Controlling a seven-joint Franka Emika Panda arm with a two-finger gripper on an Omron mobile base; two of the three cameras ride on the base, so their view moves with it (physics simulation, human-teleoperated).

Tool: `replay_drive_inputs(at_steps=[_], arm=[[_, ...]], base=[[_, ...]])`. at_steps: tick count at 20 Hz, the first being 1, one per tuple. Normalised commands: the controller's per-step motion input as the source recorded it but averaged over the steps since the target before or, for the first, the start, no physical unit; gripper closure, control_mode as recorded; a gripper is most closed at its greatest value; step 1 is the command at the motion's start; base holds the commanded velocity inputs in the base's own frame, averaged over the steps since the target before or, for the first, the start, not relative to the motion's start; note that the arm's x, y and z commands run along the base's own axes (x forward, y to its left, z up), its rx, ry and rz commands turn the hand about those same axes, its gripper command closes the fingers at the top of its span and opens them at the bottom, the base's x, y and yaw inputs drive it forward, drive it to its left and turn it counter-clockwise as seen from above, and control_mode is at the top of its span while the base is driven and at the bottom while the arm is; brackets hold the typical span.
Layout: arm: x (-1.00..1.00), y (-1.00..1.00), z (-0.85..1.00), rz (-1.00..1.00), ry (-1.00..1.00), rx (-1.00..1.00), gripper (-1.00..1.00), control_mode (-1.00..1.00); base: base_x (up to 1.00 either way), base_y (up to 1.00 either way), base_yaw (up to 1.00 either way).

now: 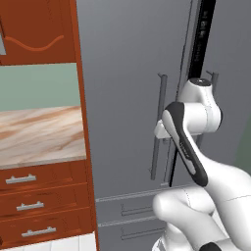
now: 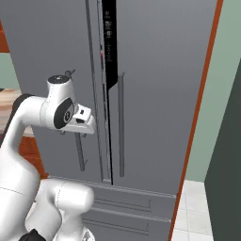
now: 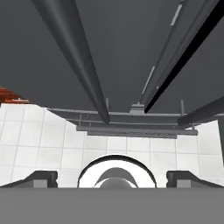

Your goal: Gather the squash and potato from the fridge and place them on a tray on the dining counter. Then gather the chicken drumstick and steak from the fridge and place them on the other tray.

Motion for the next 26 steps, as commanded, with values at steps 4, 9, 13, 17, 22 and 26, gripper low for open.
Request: replay_drive_inputs(at_steps=[4, 9, 13, 17, 22, 26], arm=[[-0.38, 0.0, -0.57, 0.0, 0.0, -0.01, -1.0, -1.0], [-0.33, 0.0, -0.53, 0.0, 0.0, -0.01, -1.0, -1.0], [-0.32, 0.0, -0.47, 0.0, 0.0, 0.0, -1.0, -1.0], [-0.35, 0.0, -0.51, 0.0, 0.0, 0.0, -1.0, -1.0], [-0.37, 0.0, -0.45, 0.0, 0.0, 0.0, -1.0, -1.0], [-0.1, 0.0, -0.09, 0.0, 0.0, 0.0, -1.0, 1.0]], base=[[0.0, 0.0, 0.0], [0.0, 0.0, 0.0], [0.0, 0.0, 0.0], [0.0, 0.0, 0.0], [0.0, 0.0, 0.0], [-0.33, 0.0, 0.0]])
